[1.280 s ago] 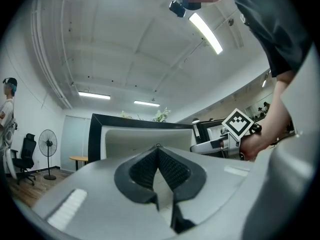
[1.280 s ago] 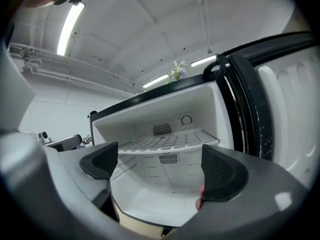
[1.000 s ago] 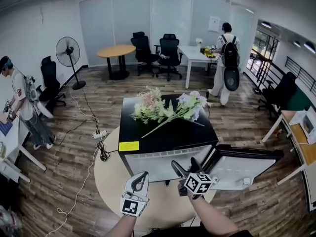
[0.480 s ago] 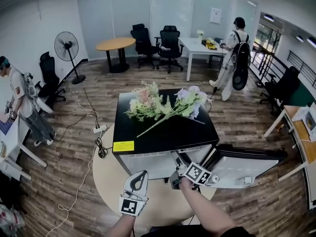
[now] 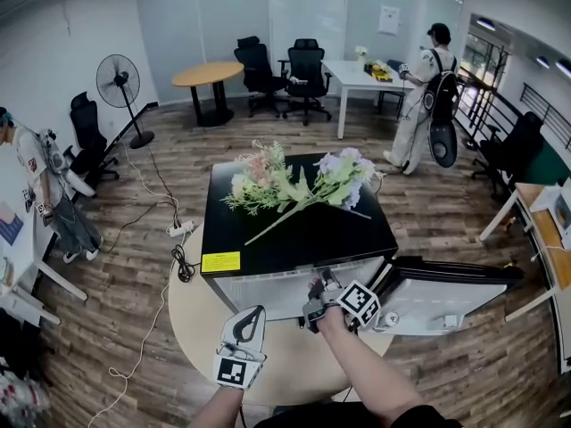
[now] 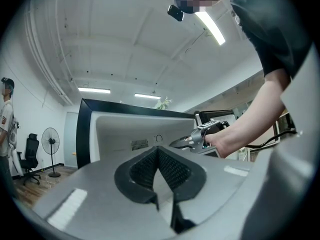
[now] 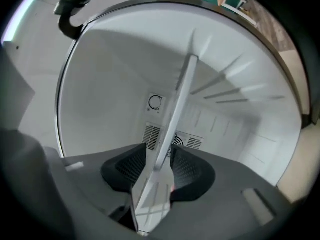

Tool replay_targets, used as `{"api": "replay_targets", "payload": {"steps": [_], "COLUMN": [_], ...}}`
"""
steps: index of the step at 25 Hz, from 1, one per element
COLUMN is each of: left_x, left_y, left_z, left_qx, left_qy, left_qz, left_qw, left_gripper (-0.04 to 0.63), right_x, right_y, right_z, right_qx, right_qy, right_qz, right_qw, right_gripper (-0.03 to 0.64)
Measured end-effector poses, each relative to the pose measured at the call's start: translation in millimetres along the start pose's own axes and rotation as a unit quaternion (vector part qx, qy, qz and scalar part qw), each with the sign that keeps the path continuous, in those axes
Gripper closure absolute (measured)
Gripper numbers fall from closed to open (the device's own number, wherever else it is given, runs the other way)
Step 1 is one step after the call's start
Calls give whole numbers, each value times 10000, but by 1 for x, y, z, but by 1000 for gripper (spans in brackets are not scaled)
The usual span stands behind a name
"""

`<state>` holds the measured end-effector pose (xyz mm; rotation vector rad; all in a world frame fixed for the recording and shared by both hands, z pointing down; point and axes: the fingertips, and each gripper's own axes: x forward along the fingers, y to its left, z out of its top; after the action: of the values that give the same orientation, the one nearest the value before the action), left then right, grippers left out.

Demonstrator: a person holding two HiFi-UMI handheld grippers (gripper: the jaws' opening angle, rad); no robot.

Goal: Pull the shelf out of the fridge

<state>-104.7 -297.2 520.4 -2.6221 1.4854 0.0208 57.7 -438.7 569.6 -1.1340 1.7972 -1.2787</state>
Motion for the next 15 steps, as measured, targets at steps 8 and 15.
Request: {"api": "replay_targets", "payload": {"steps": [8, 15], "left_x": [-2, -4], "left_y": [-1, -5], "left_z": [-1, 3], "left_qx": [29, 24], "left_qy": [-28, -61], "left_qz": [-16, -57], "left_qw": [10000, 10000], "left_gripper": [595, 595], "right_x": [-1, 7], "right_y": [-11, -11], "right_z": [1, 0], "right_qx": [614, 943], "right_qy": [-97, -81], "right_qz": [-183, -77], "right_qw": [9979, 9955], "right_gripper": [559, 572]}}
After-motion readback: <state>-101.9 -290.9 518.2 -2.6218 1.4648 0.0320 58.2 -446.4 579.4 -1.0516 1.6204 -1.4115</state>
